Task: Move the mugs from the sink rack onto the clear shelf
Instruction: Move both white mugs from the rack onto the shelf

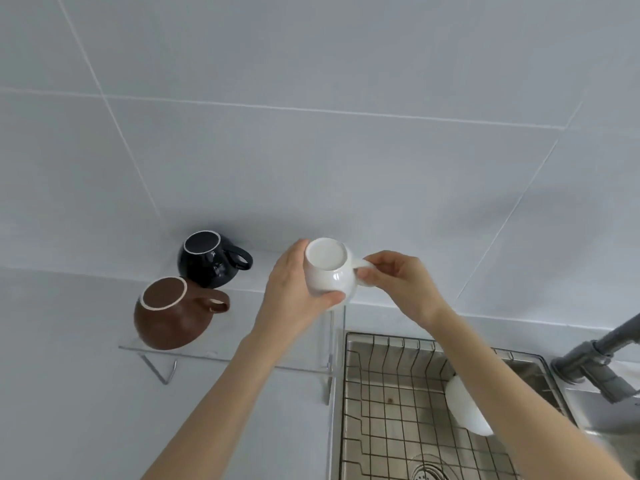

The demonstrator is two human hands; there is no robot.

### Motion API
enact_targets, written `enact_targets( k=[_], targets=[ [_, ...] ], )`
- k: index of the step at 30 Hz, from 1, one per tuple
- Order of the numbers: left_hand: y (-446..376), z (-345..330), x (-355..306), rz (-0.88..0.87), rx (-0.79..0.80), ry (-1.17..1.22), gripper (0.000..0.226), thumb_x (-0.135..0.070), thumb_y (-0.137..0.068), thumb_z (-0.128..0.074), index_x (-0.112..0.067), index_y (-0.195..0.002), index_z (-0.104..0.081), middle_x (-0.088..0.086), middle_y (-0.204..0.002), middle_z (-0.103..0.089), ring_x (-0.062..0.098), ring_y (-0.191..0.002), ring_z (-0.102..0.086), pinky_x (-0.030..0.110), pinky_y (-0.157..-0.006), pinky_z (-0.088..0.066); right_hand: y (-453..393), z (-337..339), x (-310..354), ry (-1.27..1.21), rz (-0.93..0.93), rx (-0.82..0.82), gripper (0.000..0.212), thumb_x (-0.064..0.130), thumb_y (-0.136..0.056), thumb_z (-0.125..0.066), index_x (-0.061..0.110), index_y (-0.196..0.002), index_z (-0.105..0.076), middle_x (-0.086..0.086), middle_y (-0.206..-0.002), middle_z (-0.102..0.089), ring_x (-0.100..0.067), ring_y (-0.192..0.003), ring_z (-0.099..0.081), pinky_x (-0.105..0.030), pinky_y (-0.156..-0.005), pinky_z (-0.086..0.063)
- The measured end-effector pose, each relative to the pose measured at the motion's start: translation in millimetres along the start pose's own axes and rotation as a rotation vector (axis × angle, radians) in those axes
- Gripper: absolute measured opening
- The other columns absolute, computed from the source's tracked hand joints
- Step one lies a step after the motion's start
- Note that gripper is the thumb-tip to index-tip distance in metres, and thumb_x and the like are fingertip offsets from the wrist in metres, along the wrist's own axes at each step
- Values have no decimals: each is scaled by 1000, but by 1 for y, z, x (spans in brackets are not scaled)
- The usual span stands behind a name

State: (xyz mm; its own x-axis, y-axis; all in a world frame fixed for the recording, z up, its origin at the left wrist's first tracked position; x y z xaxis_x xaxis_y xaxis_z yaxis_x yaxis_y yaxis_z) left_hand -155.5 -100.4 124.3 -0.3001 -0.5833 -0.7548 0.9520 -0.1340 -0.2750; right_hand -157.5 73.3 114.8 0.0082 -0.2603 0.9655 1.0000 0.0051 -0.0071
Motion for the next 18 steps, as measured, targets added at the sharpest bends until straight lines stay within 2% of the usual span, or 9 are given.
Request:
enact_targets(
  k=[2, 5, 8, 10, 11, 14, 18],
  targets=[
    [-13, 7, 13, 28, 4, -17, 74, -18, -55, -82, -13, -117, -44, 2, -119, -54, 20, -108, -48, 13, -73, -25, -14, -14, 1, -3, -12, -1, 5, 14, -79, -67, 13, -84, -67, -1, -79, -69, -7, -72, -63, -4, -64, -46],
    [-30, 13, 35, 75, 31, -14, 75, -14, -55, -82, -12, -120, -43, 5, -121, -54, 21, -108, -48, 15, -72, -26, -34, -35, -3, 4, -33, 3, 8, 14, -79, -67, 9, -86, -67, -4, -79, -67, -12, -72, -60, -6, -61, -45],
    [-40, 13, 56, 120, 63, -37, 76, -13, -56, -82, -11, -121, -41, 7, -122, -53, 24, -111, -47, 18, -73, -27, -47, -51, -12, 31, -62, 2, 9, 15, -79, -67, 9, -85, -67, -7, -83, -67, -16, -76, -60, -19, -71, -48],
    [-46, 12, 65, 134, 78, -44, 74, -13, -55, -82, -11, -118, -43, 7, -119, -55, 24, -108, -49, 18, -68, -27, -54, -57, -17, 71, -71, -8, 9, 16, -79, -67, 10, -86, -66, -8, -86, -68, -18, -80, -61, -30, -79, -49],
    [-47, 12, 66, 136, 82, -45, 73, -14, -55, -82, -10, -117, -43, 7, -118, -56, 22, -105, -49, 18, -67, -27, -55, -58, -16, 99, -63, -11, 8, 16, -79, -66, 11, -86, -65, -8, -86, -68, -18, -80, -60, -31, -79, -48],
    [-53, 9, 75, 168, 99, -35, 73, -15, -55, -82, -11, -117, -44, 6, -117, -56, 19, -102, -48, 19, -70, -29, -64, -62, -17, 167, -35, 0, 3, 16, -81, -63, 14, -83, -63, -7, -85, -67, -19, -80, -59, -28, -77, -47],
    [-54, 8, 79, 185, 119, -39, 73, -17, -55, -83, -11, -117, -45, 5, -117, -57, 21, -107, -49, 24, -79, -34, -69, -65, -21, 287, 10, 20, 9, 17, -84, -59, 9, -87, -63, -9, -87, -65, -21, -80, -57, -9, -61, -40]
  ],
)
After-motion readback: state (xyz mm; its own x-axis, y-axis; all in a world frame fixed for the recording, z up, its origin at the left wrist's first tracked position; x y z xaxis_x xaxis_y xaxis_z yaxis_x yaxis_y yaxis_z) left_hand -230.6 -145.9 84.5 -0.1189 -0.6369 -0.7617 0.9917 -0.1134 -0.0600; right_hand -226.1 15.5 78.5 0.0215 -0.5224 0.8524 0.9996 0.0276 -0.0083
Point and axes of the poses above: each hand's wrist, its own y-axis away from the middle knuckle, its own z-axis out of the back of the hand, x = y × z, the point moved 3 cm from there along -y, towards the middle knuckle
